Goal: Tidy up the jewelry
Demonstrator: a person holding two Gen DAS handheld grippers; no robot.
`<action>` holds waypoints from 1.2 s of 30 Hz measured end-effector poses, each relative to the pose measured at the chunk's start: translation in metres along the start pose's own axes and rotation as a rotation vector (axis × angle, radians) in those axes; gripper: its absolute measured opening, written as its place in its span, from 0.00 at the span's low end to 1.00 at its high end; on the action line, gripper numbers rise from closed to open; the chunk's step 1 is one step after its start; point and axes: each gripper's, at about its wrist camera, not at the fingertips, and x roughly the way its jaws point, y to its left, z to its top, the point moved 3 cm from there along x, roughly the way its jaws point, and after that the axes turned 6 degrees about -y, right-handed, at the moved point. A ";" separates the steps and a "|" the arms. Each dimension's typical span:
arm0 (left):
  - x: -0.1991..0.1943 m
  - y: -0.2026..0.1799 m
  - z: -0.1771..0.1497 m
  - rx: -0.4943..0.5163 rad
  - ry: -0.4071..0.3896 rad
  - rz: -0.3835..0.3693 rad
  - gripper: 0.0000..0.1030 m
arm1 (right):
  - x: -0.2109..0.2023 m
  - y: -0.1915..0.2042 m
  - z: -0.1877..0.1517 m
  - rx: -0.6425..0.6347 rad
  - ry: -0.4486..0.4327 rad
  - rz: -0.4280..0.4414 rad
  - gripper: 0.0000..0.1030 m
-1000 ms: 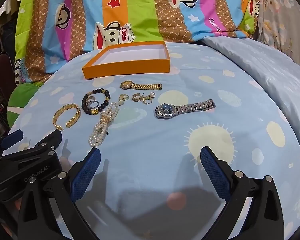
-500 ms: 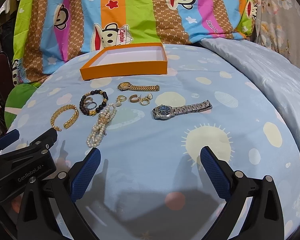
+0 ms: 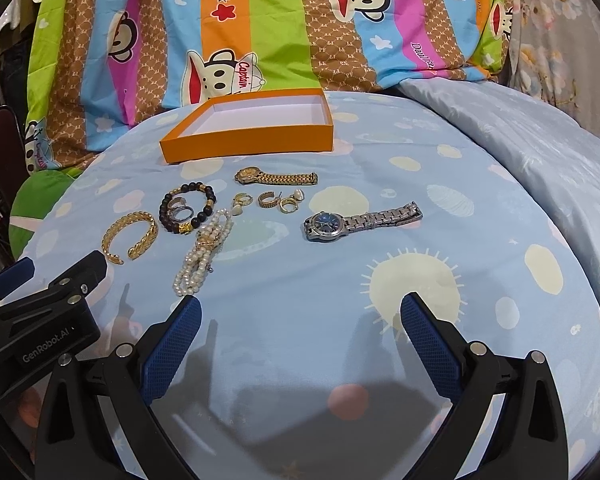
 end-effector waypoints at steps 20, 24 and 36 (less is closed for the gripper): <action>-0.004 0.003 0.000 -0.022 -0.017 -0.010 0.95 | -0.001 0.003 -0.001 -0.023 -0.004 -0.023 0.95; -0.002 0.003 0.000 -0.026 -0.006 -0.017 0.95 | -0.002 0.004 -0.001 -0.029 -0.005 -0.017 0.95; -0.001 0.001 -0.001 -0.007 0.002 -0.022 0.95 | -0.003 0.007 -0.002 -0.040 0.000 -0.013 0.95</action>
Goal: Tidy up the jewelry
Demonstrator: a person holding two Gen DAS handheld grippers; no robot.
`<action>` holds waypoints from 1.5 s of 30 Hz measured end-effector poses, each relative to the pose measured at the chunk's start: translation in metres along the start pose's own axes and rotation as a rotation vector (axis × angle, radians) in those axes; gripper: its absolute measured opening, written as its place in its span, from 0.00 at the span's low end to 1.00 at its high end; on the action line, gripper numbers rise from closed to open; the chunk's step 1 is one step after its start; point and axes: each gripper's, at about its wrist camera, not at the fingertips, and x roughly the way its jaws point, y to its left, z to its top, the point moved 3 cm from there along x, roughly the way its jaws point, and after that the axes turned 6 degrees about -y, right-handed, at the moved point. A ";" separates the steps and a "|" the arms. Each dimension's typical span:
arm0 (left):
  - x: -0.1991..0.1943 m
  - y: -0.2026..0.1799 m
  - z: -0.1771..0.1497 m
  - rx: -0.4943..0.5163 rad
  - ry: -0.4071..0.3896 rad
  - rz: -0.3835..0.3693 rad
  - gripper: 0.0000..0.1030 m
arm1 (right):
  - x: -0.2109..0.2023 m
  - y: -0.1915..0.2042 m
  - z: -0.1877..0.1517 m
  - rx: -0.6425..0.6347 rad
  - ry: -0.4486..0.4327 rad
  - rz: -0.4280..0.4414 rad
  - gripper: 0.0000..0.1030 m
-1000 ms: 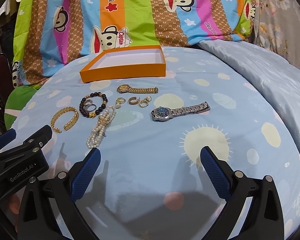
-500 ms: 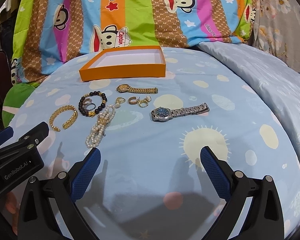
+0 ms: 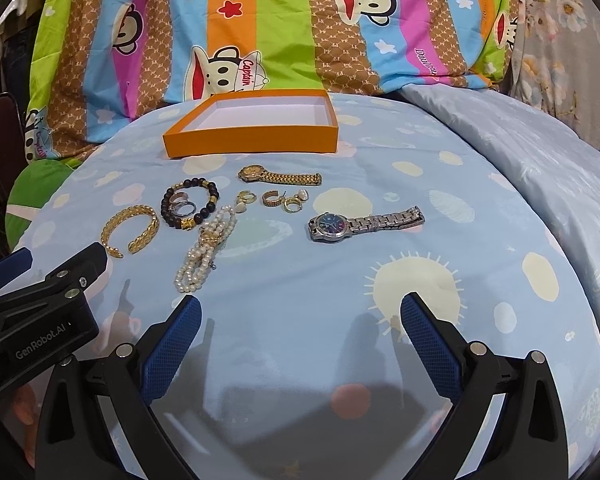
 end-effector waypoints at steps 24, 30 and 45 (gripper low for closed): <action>0.007 0.002 -0.001 0.001 0.035 -0.002 0.95 | 0.004 0.006 0.001 -0.016 0.023 0.010 0.95; 0.007 0.002 -0.001 0.000 0.036 -0.005 0.95 | 0.004 0.006 0.001 -0.015 0.020 0.010 0.95; 0.014 -0.001 -0.005 0.013 0.080 0.008 0.95 | 0.009 0.006 -0.002 -0.027 0.063 0.007 0.95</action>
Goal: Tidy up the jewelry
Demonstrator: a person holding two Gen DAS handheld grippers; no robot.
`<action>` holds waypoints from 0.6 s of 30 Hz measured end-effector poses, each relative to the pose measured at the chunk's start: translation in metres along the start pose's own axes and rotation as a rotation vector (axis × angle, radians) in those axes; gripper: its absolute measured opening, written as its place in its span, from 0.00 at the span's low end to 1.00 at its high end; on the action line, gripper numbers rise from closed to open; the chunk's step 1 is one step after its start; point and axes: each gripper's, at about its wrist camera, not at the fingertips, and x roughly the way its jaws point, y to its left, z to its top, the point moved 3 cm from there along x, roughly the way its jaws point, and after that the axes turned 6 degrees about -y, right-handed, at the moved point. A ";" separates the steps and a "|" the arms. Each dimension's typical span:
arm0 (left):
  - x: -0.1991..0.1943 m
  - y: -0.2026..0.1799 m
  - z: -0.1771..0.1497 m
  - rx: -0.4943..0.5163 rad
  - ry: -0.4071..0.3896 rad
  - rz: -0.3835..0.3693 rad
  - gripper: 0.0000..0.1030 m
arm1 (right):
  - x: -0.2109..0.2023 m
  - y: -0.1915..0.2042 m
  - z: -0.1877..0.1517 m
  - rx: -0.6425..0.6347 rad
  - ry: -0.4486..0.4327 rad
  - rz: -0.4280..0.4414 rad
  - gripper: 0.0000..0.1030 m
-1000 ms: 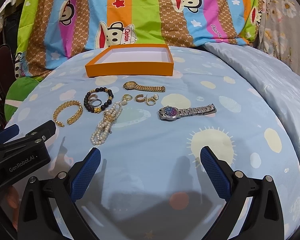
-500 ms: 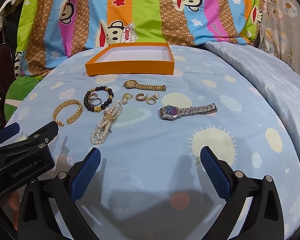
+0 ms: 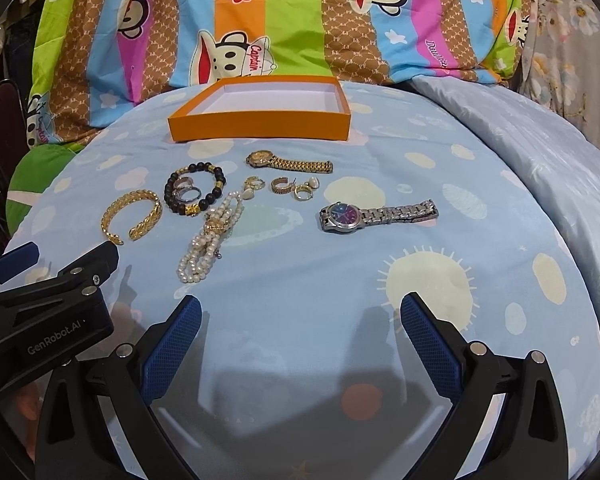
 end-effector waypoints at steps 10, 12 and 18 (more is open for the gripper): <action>-0.003 -0.001 -0.010 0.028 0.035 0.000 0.95 | 0.000 0.011 -0.010 -0.035 0.056 0.075 0.95; -0.001 0.000 -0.009 0.024 0.039 -0.011 0.95 | 0.000 0.011 -0.009 -0.034 0.048 0.050 0.95; 0.003 0.007 -0.013 -0.013 0.075 -0.062 0.95 | -0.005 0.008 -0.011 -0.017 0.046 0.031 0.95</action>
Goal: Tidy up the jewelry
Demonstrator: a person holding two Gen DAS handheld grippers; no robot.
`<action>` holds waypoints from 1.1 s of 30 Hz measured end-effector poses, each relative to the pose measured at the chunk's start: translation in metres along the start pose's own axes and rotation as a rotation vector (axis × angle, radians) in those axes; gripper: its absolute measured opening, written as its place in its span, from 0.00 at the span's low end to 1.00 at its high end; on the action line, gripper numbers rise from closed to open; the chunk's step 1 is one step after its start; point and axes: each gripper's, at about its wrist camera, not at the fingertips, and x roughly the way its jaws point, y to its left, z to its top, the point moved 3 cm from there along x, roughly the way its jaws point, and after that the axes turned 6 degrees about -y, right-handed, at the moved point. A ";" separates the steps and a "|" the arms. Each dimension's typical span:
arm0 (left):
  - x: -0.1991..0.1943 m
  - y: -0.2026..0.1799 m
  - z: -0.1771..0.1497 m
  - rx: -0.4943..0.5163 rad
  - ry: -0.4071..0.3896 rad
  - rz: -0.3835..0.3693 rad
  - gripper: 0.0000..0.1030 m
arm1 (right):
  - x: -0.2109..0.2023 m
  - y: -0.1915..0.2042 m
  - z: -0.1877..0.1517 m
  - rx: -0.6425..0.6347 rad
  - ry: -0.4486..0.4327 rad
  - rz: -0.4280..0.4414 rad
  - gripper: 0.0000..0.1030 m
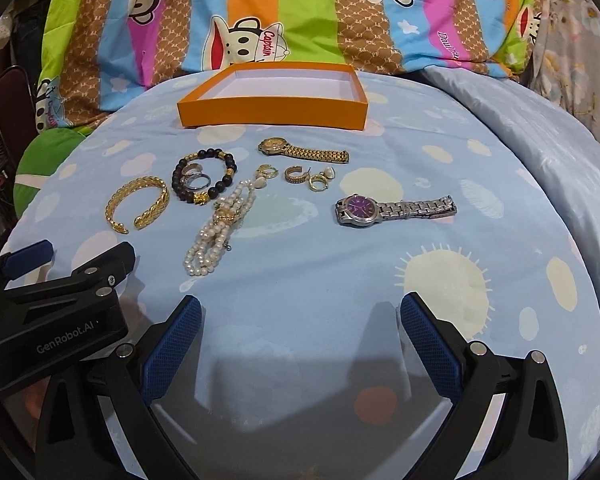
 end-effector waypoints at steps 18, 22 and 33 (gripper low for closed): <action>-0.003 -0.001 0.002 0.015 -0.016 0.015 0.95 | -0.006 0.002 -0.001 -0.020 -0.020 0.031 0.95; -0.003 -0.001 0.002 0.017 -0.015 0.025 0.95 | -0.005 0.000 0.000 -0.031 -0.006 0.057 0.95; -0.008 0.008 0.023 0.009 -0.060 0.033 0.95 | -0.007 -0.035 0.036 -0.178 -0.100 0.087 0.95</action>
